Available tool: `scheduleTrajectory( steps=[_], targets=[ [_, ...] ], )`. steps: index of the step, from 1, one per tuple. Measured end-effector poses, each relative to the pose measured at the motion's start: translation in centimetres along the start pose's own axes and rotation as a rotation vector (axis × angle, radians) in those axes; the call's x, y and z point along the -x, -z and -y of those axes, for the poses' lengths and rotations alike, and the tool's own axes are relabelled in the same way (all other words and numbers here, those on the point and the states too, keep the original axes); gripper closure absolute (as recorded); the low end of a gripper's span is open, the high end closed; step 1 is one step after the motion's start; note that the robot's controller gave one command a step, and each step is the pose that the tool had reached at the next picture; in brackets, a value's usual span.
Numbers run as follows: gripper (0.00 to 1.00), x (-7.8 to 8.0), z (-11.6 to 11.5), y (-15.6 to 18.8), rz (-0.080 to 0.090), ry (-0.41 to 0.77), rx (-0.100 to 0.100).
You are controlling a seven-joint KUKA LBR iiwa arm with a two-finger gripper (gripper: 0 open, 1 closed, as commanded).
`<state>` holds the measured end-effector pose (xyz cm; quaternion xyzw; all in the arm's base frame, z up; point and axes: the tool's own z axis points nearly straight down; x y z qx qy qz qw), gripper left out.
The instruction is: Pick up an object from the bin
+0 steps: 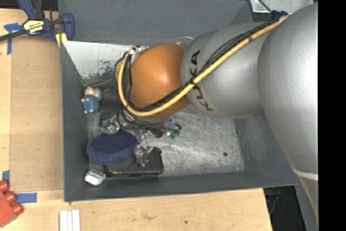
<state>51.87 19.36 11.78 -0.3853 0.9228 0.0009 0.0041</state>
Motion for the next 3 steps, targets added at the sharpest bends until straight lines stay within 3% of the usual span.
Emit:
scheduleTrajectory(
  steps=[1, 2, 3],
  targets=[
    [1.00, 0.0, 0.1, 0.1, -0.004, 0.000, -0.001],
    [1.00, 0.9, 2.2, 3.9, -0.001, 0.246, -0.001],
    [1.00, 1.9, 1.7, 10.4, 0.002, 0.238, -0.003]
  ],
)
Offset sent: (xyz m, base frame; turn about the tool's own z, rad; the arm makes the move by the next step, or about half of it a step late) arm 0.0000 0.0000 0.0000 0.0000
